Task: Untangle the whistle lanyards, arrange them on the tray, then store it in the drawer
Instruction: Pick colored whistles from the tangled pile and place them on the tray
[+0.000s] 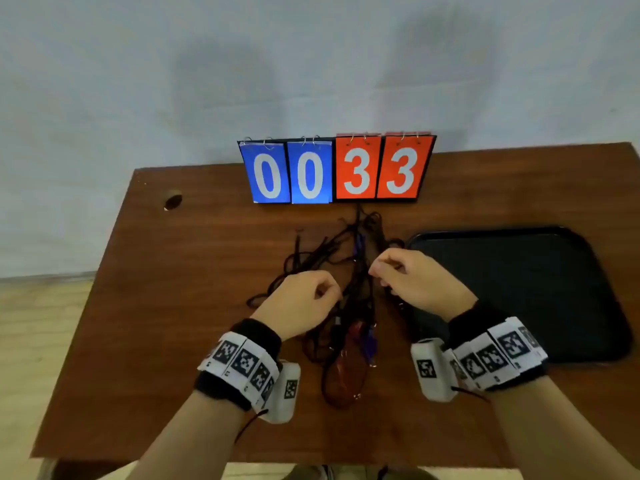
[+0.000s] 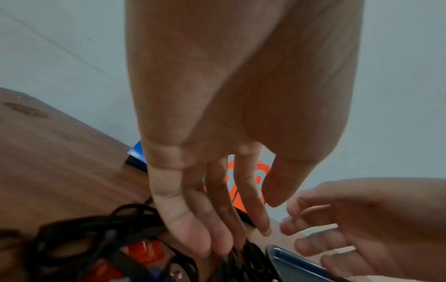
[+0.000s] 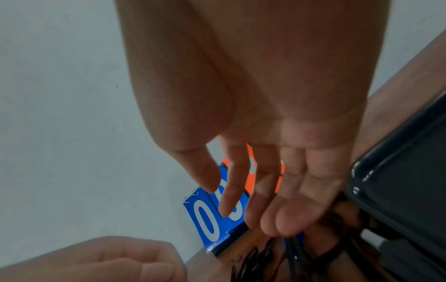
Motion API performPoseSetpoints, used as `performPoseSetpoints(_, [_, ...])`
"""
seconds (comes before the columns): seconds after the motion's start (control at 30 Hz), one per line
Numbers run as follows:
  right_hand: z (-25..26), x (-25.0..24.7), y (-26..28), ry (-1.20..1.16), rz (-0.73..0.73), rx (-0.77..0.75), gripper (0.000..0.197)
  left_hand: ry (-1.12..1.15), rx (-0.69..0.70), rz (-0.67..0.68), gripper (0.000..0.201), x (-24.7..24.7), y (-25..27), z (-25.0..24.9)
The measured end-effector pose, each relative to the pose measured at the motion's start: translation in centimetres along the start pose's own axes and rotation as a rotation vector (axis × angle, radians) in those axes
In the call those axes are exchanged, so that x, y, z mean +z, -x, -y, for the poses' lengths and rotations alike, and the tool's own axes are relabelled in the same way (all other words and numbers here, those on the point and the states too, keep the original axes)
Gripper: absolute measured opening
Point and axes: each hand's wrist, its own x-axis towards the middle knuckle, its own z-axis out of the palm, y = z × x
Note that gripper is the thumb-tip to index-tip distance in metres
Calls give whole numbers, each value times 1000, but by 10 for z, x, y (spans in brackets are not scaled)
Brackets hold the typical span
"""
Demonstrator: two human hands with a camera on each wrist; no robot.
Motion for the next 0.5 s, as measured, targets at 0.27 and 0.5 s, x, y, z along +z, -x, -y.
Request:
performPoseSetpoints(0.27, [-28, 25, 13, -561, 87, -6, 26, 4, 23, 289, 49, 26, 9, 7])
performPoseSetpoints(0.5, [-46, 26, -2, -645, 84, -119, 28, -191, 86, 232, 43, 45, -1, 15])
